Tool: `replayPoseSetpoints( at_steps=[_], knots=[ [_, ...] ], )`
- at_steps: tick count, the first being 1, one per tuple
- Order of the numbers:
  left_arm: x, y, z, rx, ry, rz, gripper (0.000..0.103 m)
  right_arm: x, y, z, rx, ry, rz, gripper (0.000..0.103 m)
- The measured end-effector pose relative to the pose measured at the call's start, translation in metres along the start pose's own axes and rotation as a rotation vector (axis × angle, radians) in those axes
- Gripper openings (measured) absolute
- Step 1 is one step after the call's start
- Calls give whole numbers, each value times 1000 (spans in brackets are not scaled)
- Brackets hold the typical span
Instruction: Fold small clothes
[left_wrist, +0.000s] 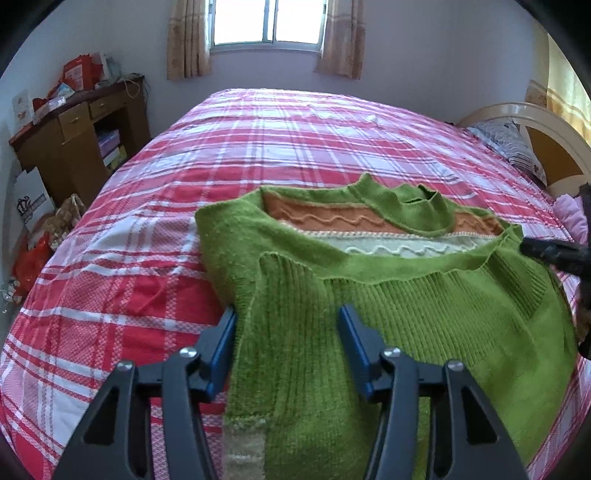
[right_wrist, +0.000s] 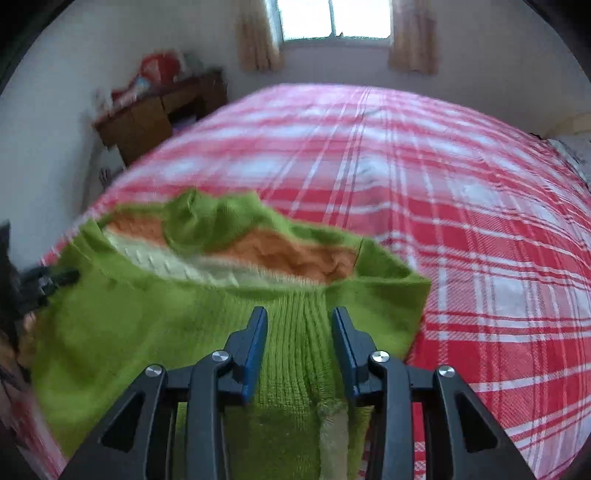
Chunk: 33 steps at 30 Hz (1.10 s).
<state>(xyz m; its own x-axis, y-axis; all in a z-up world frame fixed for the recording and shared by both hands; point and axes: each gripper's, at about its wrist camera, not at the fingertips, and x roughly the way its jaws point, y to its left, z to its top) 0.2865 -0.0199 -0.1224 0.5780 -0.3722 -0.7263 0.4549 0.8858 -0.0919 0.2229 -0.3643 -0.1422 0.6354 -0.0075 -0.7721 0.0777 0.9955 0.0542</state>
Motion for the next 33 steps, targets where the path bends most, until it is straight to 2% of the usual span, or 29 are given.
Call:
replayPoseSetpoints(
  at_steps=[3, 4, 5, 6, 7, 8, 10, 14, 16, 22, 26, 30, 33],
  knots=[
    [4, 2, 1, -12, 24, -14, 56, 11, 3, -5, -37, 27, -23, 38],
    [5, 3, 2, -18, 26, -17, 57, 10, 3, -6, -42, 24, -26, 35],
    [4, 4, 1, -19, 22, -18, 54, 9, 3, -7, -46, 25, -28, 27],
    [2, 4, 0, -20, 13, -12, 40, 8, 6, -8, -60, 28, -38, 9],
    [-1, 4, 0, -23, 4, -18, 23, 5, 9, -10, -81, 25, -59, 9],
    [-2, 5, 0, -26, -1, -26, 18, 3, 14, -11, -98, 18, -75, 8],
    [-8, 4, -1, -38, -16, -21, 15, -10, 21, -16, -117, -33, -122, 8],
    [-24, -2, 4, -45, -55, -3, 14, -52, 20, -17, -71, -168, -168, 8],
    [-24, -6, 9, -33, -32, 16, 14, -67, 15, -14, -35, -204, -169, 7],
    [-22, -4, 3, -44, -17, 70, 19, -74, 18, -18, -21, -243, -185, 7],
    [-38, 2, -9, -65, -55, 79, 16, -72, 19, -22, 1, -231, -169, 7],
    [-47, -8, -11, 5, -101, 97, 13, -68, 17, -26, 24, -223, -160, 7],
    [-53, -14, -7, 17, -132, 93, 12, -72, 17, -28, 39, -234, -156, 7]
  ],
)
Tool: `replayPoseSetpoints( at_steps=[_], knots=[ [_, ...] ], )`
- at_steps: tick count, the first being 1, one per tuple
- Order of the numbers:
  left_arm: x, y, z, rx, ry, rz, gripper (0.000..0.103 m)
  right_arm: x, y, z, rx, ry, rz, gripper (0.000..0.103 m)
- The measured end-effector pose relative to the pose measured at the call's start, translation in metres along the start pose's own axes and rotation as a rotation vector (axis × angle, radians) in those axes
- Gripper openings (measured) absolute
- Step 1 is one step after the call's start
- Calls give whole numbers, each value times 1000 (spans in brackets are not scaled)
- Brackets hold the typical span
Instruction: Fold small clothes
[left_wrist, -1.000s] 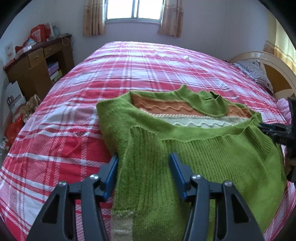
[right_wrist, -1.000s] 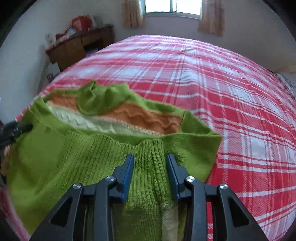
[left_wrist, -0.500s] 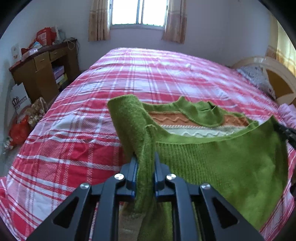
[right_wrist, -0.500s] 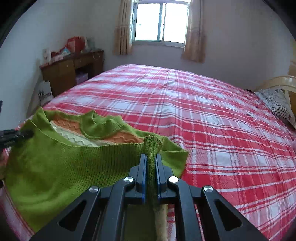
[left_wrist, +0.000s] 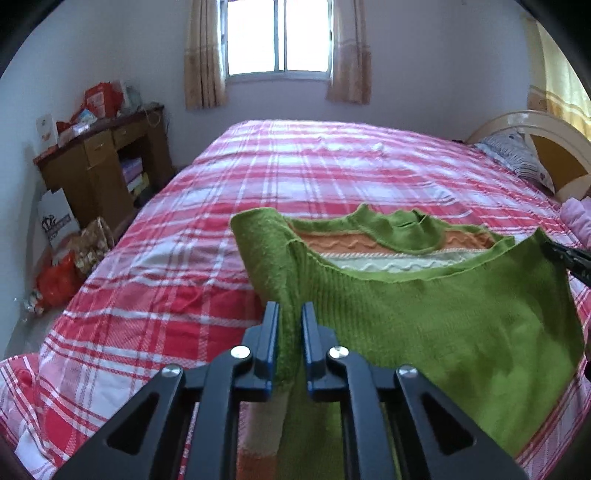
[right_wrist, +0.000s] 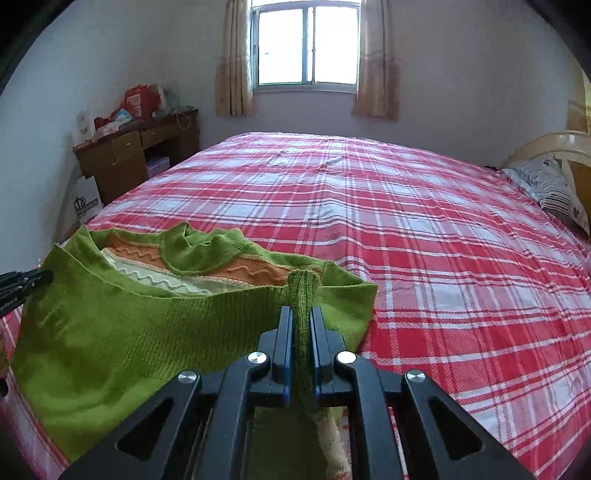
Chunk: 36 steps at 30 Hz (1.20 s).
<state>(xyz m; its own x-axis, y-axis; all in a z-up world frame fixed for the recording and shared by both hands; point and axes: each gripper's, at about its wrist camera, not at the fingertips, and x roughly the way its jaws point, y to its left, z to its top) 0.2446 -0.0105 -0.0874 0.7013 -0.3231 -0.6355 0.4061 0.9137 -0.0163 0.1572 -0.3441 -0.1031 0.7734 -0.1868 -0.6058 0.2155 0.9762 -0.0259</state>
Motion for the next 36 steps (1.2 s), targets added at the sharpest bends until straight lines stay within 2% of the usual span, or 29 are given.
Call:
replayPoseSetpoints(
  at_steps=[7, 14, 17, 19, 24, 26, 27, 28, 31, 33, 36],
  knots=[
    [-11, 7, -11, -31, -10, 35, 9, -5, 2, -6, -24, 1, -12, 7],
    [5, 9, -7, -22, 29, -19, 10, -1, -2, -7, 2, 12, -4, 7],
    [7, 9, 3, -24, 5, -46, 21, 0, -2, -8, -1, 17, -4, 7],
    [10, 7, 7, -17, -9, -48, 42, 2, -3, -9, -2, 24, -6, 7],
    [28, 4, 9, 2, 28, -38, 44, 5, -5, -11, 9, 35, -2, 8],
    [31, 2, 7, 12, 37, -41, 33, 6, -5, -12, 10, 39, -5, 7],
    [32, 0, 5, 24, 39, -42, 10, 7, -6, -12, 10, 41, -6, 8],
    [33, -1, 3, 33, 44, -44, 8, 8, -6, -13, 11, 44, -6, 8],
    [37, -2, -2, 49, 69, -15, 8, 9, -7, -14, 15, 48, -5, 7],
    [42, 1, -4, 28, 94, -11, 8, 10, -8, -15, 17, 50, -5, 7],
    [36, 5, -2, -7, 90, -4, 7, 8, -8, -15, 20, 50, -11, 7]
  ],
)
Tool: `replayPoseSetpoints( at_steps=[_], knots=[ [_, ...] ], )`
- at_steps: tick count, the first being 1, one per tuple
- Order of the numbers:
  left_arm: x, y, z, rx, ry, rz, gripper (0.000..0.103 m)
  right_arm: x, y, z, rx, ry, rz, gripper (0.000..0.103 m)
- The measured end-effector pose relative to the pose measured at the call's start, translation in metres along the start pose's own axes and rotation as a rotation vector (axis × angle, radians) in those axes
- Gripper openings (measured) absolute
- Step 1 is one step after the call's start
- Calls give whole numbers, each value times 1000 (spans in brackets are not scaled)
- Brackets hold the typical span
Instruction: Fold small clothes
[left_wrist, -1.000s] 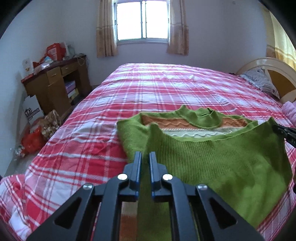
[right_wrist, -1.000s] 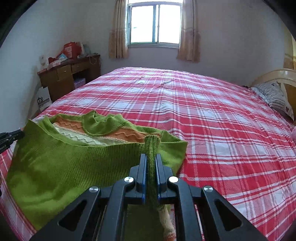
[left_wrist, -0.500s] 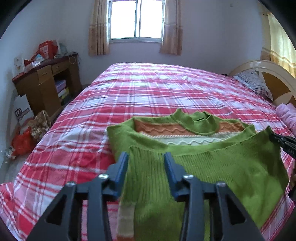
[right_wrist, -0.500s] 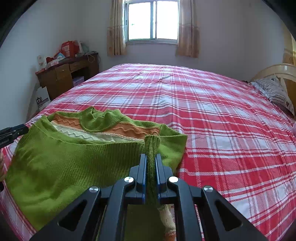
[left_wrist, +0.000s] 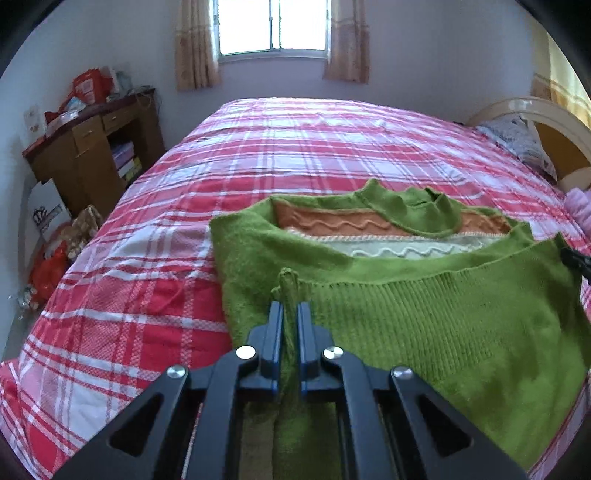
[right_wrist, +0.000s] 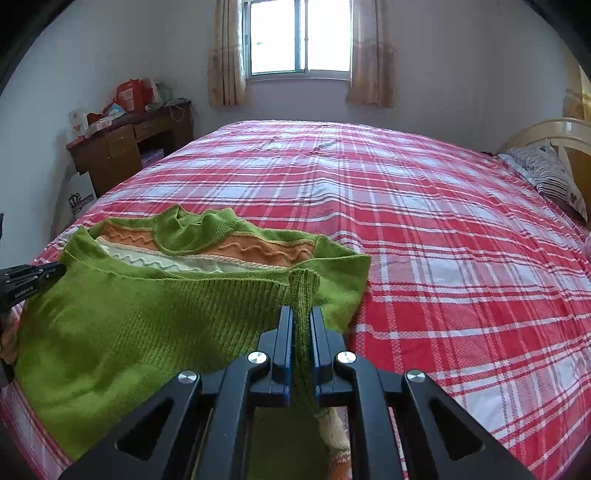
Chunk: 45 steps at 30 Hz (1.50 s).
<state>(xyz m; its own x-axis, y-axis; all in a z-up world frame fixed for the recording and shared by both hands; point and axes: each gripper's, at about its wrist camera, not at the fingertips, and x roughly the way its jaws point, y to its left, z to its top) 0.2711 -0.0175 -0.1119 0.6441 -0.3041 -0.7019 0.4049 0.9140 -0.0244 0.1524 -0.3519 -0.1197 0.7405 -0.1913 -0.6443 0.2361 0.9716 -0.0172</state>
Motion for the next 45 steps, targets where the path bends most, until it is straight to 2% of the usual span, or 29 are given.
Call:
replayPoseSetpoints(
  at_steps=[4, 6, 10, 13, 15, 17, 18, 20, 22, 24, 26, 28, 30, 32, 33, 35, 37, 39, 43, 45],
  knots=[
    [-19, 12, 15, -102, -30, -66, 6, -15, 0, 9, -6, -31, 12, 7],
    [-25, 16, 29, -119, -44, -72, 6, -22, 3, 20, -40, -67, -8, 7],
    [-18, 20, 61, -141, -60, -25, 6, -18, 4, 50, -78, -115, -43, 7],
    [-3, 22, 82, -164, -76, 2, 6, 3, 4, 72, -85, -126, -84, 7],
    [17, 20, 97, -170, -93, 53, 6, 25, 4, 85, -83, -125, -111, 7],
    [35, 18, 103, -176, -91, 88, 6, 52, 3, 92, -79, -110, -146, 7],
    [51, 15, 105, -175, -83, 130, 3, 71, 4, 91, -85, -90, -174, 7],
    [75, 12, 102, -160, -51, 200, 3, 102, 3, 82, -86, -26, -200, 7],
    [98, 15, 93, -170, 15, 227, 3, 129, 2, 67, -116, 65, -238, 7],
    [111, 20, 89, -180, 80, 232, 3, 132, 0, 70, -113, 81, -241, 8],
    [109, 28, 89, -208, 77, 224, 5, 131, 3, 68, -130, 78, -255, 8],
    [112, 33, 87, -225, 104, 237, 6, 134, 5, 67, -151, 99, -275, 15],
    [108, 33, 86, -228, 111, 238, 8, 136, 7, 67, -166, 116, -287, 16],
    [98, 30, 88, -208, 110, 238, 12, 125, 8, 68, -157, 95, -270, 16],
    [87, 25, 87, -195, 95, 233, 17, 105, 6, 67, -125, 32, -261, 16],
    [62, 14, 83, -158, 56, 215, 33, 67, 3, 64, -73, -83, -251, 16],
    [38, 2, 74, -128, 22, 207, 67, 27, 6, 52, -41, -143, -226, 17],
    [15, -10, 63, -109, -21, 202, 77, 8, 10, 39, -24, -134, -169, 17],
    [-14, -37, 36, -67, -5, 190, 78, -11, 23, 8, -2, -62, -76, 17],
    [-23, -46, 25, -54, -6, 191, 78, -17, 29, -5, -19, -43, -72, 17]
  ],
)
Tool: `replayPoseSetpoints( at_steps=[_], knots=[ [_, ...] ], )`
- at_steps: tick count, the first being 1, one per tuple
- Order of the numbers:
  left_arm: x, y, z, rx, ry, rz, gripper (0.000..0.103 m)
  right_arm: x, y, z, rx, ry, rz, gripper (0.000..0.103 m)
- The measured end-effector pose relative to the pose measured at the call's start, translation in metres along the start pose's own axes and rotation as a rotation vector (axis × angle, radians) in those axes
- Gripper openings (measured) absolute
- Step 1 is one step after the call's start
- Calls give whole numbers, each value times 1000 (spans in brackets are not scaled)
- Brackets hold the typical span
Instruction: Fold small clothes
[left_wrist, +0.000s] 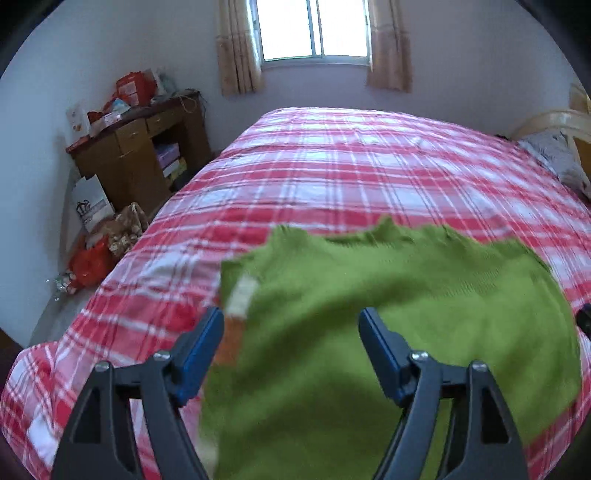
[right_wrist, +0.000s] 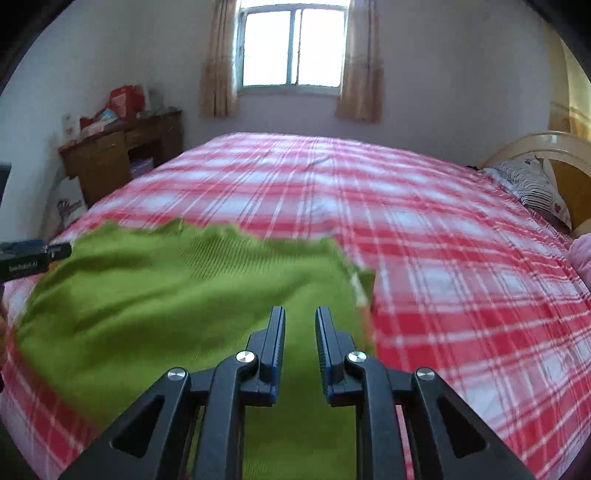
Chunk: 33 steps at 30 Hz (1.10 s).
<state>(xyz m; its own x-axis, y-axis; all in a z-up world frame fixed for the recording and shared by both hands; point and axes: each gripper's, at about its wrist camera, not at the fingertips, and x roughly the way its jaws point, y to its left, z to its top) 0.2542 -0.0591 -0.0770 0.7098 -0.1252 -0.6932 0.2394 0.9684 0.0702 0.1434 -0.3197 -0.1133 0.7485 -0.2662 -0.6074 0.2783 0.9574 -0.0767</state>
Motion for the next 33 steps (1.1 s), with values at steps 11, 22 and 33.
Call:
replayPoseSetpoints(
  at_steps=[11, 22, 33],
  knots=[
    [-9, -24, -46, 58, 60, 40, 79, 10, 1, -59, -60, 150, 23, 17],
    [-4, -8, -63, 56, 91, 126, 79, -14, -14, -74, -64, 166, -26, 19],
    [-29, 25, -60, -7, 6, 210, 92, -56, 29, -51, -87, 40, 0, 19]
  ],
)
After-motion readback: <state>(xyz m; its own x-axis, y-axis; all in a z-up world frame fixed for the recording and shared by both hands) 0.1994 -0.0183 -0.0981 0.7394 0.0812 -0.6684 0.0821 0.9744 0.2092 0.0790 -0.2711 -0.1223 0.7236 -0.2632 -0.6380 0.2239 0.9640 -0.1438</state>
